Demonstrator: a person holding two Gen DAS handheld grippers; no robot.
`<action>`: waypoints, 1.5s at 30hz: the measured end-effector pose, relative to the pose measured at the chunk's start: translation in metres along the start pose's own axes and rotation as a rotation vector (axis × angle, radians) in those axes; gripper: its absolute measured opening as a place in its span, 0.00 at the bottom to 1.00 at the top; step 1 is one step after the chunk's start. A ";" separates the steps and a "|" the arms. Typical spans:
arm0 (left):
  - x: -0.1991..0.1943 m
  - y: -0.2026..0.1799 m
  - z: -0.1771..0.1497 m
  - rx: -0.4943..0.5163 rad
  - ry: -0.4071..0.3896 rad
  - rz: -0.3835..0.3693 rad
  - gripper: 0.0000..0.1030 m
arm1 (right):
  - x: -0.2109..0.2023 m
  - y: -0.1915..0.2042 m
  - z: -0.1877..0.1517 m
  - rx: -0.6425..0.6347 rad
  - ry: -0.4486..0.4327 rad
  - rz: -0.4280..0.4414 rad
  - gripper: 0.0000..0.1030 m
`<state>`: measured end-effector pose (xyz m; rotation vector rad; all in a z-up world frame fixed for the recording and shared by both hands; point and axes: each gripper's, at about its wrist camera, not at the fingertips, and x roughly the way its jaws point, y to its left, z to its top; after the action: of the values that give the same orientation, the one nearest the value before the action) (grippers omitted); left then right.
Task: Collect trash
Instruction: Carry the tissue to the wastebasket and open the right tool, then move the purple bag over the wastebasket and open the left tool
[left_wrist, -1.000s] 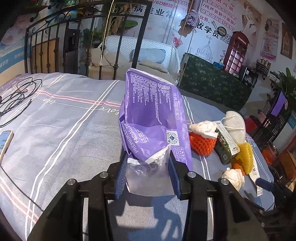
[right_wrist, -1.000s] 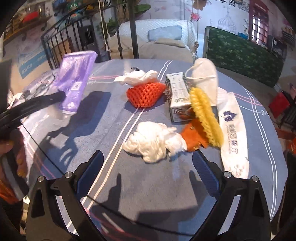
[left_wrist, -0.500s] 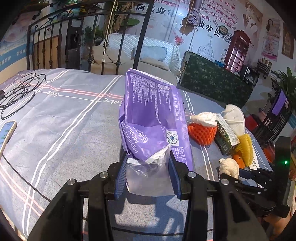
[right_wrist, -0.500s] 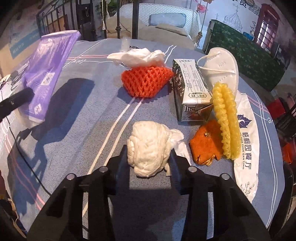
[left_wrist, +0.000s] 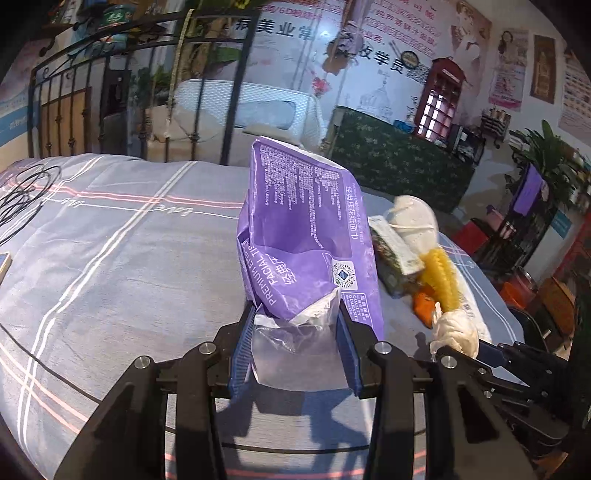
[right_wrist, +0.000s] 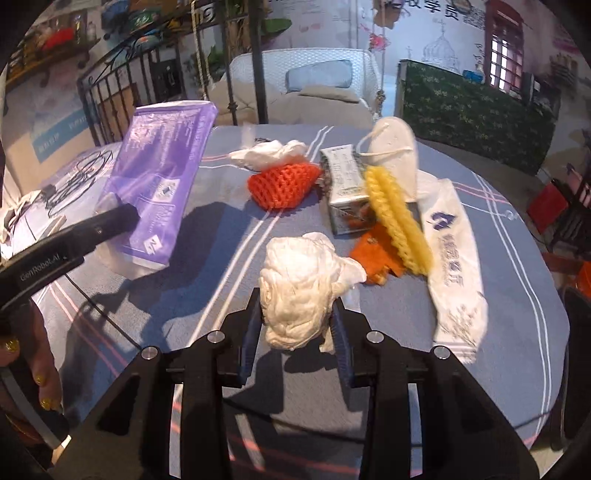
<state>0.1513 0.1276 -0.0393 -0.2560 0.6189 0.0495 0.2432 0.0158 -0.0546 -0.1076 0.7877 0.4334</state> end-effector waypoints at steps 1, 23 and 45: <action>0.000 -0.006 -0.001 0.007 0.003 -0.014 0.40 | -0.005 -0.007 -0.002 0.014 -0.004 -0.010 0.35; 0.024 -0.192 -0.039 0.324 0.106 -0.405 0.40 | -0.110 -0.218 -0.108 0.493 -0.106 -0.402 0.35; 0.041 -0.302 -0.082 0.516 0.207 -0.536 0.40 | -0.088 -0.335 -0.151 0.623 -0.055 -0.532 0.72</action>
<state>0.1749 -0.1866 -0.0604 0.0820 0.7289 -0.6525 0.2280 -0.3556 -0.1209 0.2729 0.7744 -0.3190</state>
